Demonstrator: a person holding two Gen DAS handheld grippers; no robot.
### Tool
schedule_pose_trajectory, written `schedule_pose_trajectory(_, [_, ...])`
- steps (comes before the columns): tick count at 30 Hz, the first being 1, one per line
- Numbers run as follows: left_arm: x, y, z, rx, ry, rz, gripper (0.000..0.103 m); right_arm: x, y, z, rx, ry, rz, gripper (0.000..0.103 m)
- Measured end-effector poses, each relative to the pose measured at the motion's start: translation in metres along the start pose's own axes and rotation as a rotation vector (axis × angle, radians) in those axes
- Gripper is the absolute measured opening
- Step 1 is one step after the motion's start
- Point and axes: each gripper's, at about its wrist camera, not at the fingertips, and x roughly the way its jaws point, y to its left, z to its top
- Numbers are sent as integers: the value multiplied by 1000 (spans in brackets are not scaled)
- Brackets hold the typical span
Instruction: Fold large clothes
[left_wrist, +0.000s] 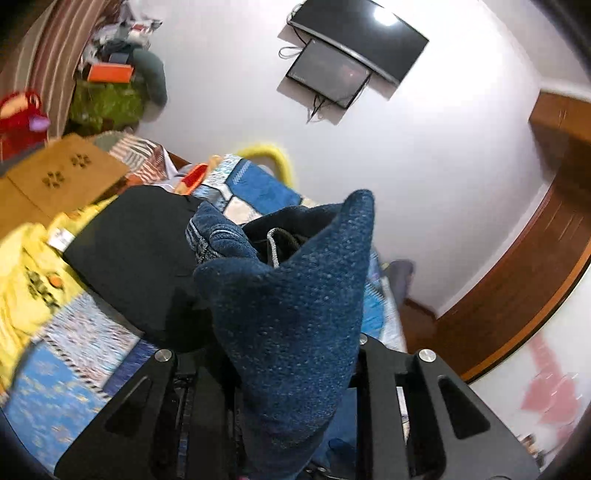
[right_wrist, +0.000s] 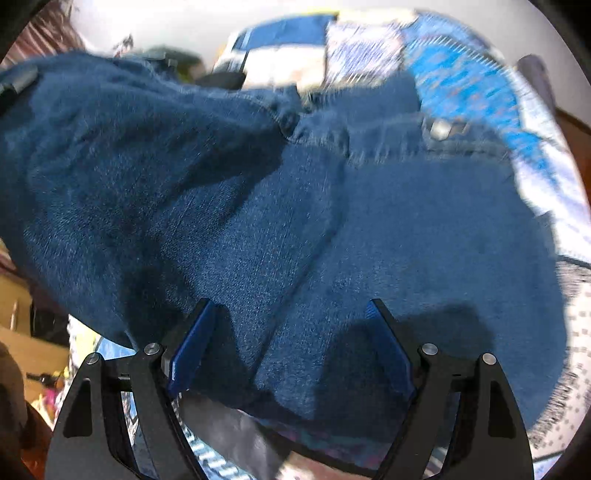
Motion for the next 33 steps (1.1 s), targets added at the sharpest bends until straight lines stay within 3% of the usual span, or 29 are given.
schedule_pose_trajectory(4, [19,-9,-13,82,42,44,22,3,-1,-1,-26,21,6,78])
schedule_pose_trajectory(7, [19,-29,-19,163,40,46,22,-27,-20,-8,12,-58,2,78])
schedule_pose_trajectory(14, [41,-106,-61,376,92,-45,22,-114,-98,-39,143,-260,-204,78])
schedule_pose_trajectory(17, [64,-130,-98,420,190,-91,22,-135,-129,-49,195,-265,-284,78])
schedule_pose_trajectory(20, [97,-141,-142,471,366,-133,22,-149,-156,-61,245,-266,-340,78])
schedule_pose_trajectory(22, [111,-144,-171,538,464,-129,22,-156,-170,-73,276,-259,-358,78])
schedule_pose_trajectory(25, [116,-145,-203,659,525,-94,26,-165,-176,-84,292,-255,-371,78])
schedule_pose_trajectory(28, [105,-147,-204,705,512,-99,32,-171,-172,-90,268,-256,-378,78])
schedule_pose_trajectory(30, [91,-151,-198,693,527,-144,42,-174,-164,-92,240,-259,-380,78])
schedule_pose_trajectory(33, [68,-156,-190,670,540,-209,47,-177,-155,-90,206,-277,-369,78])
